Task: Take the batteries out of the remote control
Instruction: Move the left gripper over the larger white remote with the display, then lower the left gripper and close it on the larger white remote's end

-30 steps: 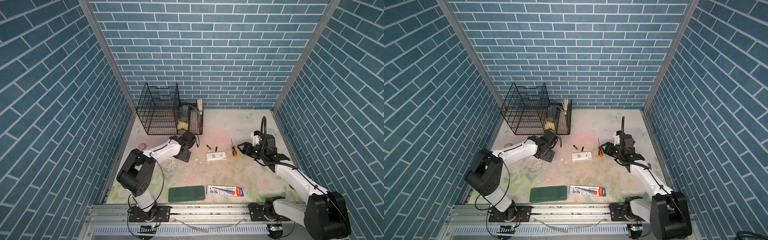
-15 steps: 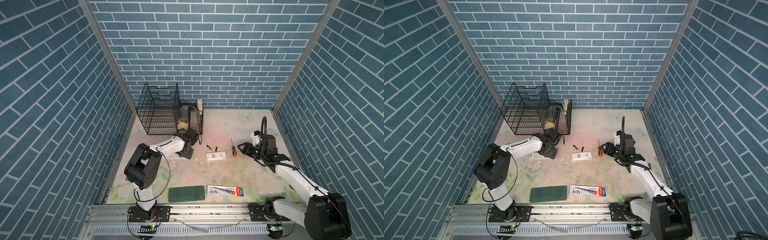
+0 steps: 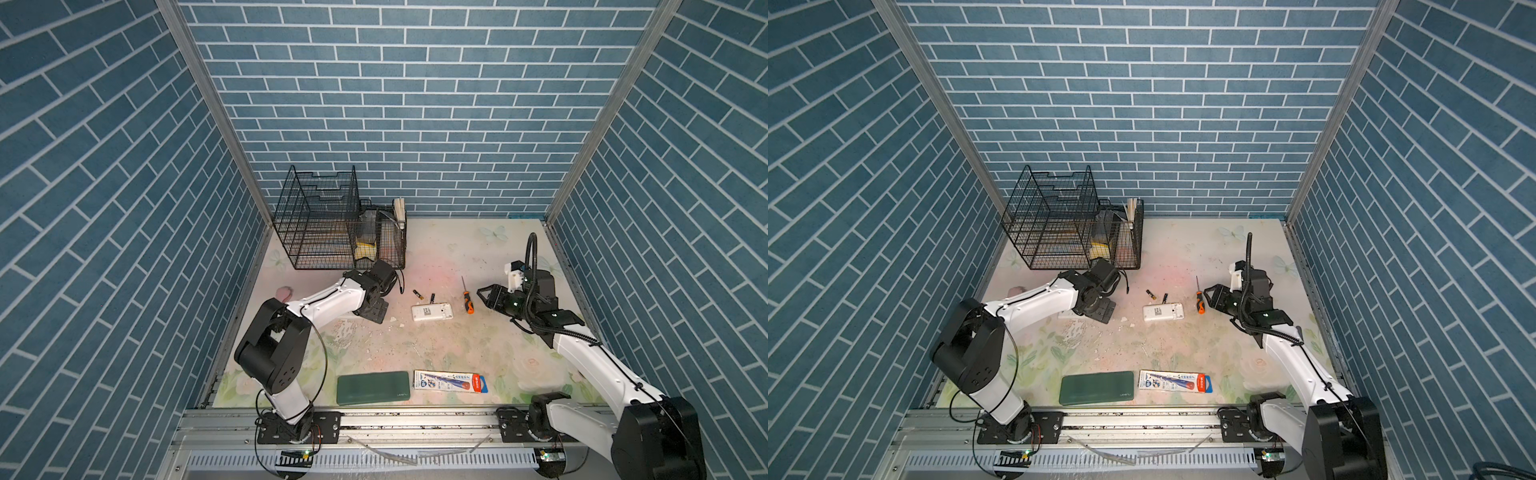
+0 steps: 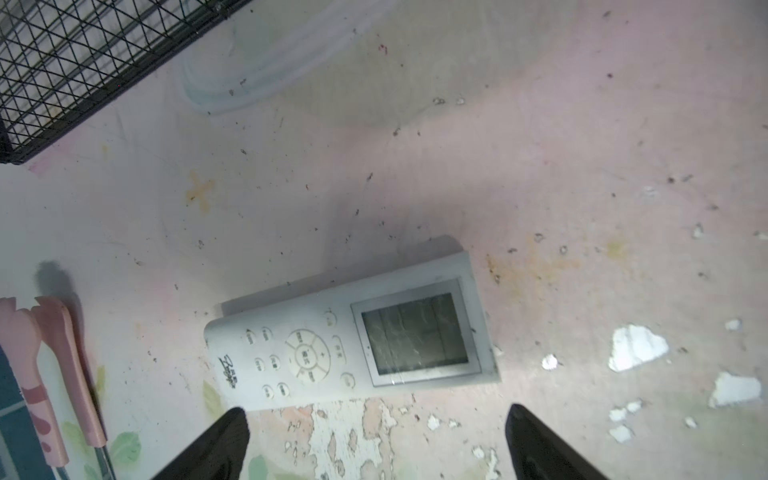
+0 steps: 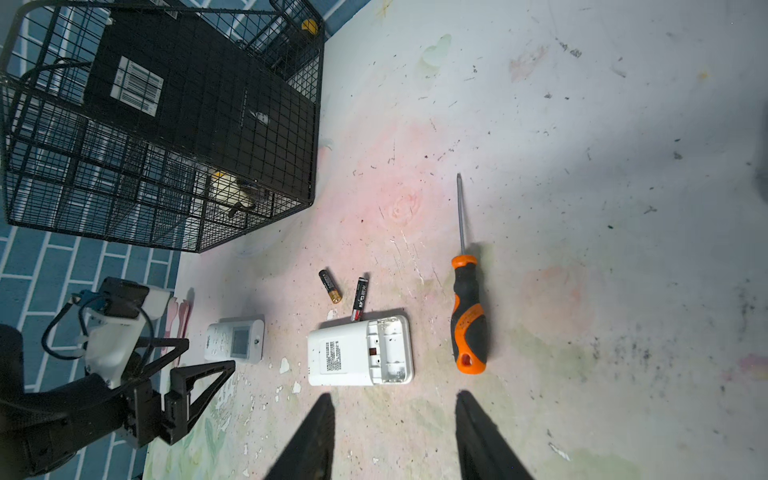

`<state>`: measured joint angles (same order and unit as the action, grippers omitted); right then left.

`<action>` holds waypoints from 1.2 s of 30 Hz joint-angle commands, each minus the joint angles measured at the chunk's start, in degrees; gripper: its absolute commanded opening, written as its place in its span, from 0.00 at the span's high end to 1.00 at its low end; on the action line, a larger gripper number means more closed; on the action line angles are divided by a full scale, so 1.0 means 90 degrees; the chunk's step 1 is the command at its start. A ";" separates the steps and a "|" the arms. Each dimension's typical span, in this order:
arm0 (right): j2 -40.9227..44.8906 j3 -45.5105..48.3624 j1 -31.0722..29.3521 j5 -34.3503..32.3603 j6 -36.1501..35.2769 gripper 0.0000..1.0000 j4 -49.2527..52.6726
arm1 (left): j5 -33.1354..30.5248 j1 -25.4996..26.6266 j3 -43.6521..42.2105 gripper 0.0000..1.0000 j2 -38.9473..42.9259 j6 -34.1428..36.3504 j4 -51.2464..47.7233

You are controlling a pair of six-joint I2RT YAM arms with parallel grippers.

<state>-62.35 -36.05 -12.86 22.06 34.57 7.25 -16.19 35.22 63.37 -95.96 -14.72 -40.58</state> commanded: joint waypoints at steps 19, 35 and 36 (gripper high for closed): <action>0.0329 0.0125 -0.0026 -0.0147 0.0046 0.53 0.0127 | -0.0326 -0.0203 0.0481 0.02 -0.1195 -0.0025 -0.0046; 0.0301 0.0070 -0.0026 -0.0239 0.0028 0.54 0.0251 | -0.0033 -0.1171 0.0570 0.03 -0.1547 -0.0360 -0.0208; 0.0315 0.0076 -0.0025 -0.0245 0.0027 0.54 0.0262 | -0.0005 -0.1193 0.0526 0.04 -0.1530 -0.0380 -0.0208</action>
<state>-60.42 -35.66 -12.86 20.88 34.65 8.60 -16.80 25.45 70.17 -107.81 -17.02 -39.59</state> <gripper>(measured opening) 0.464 0.964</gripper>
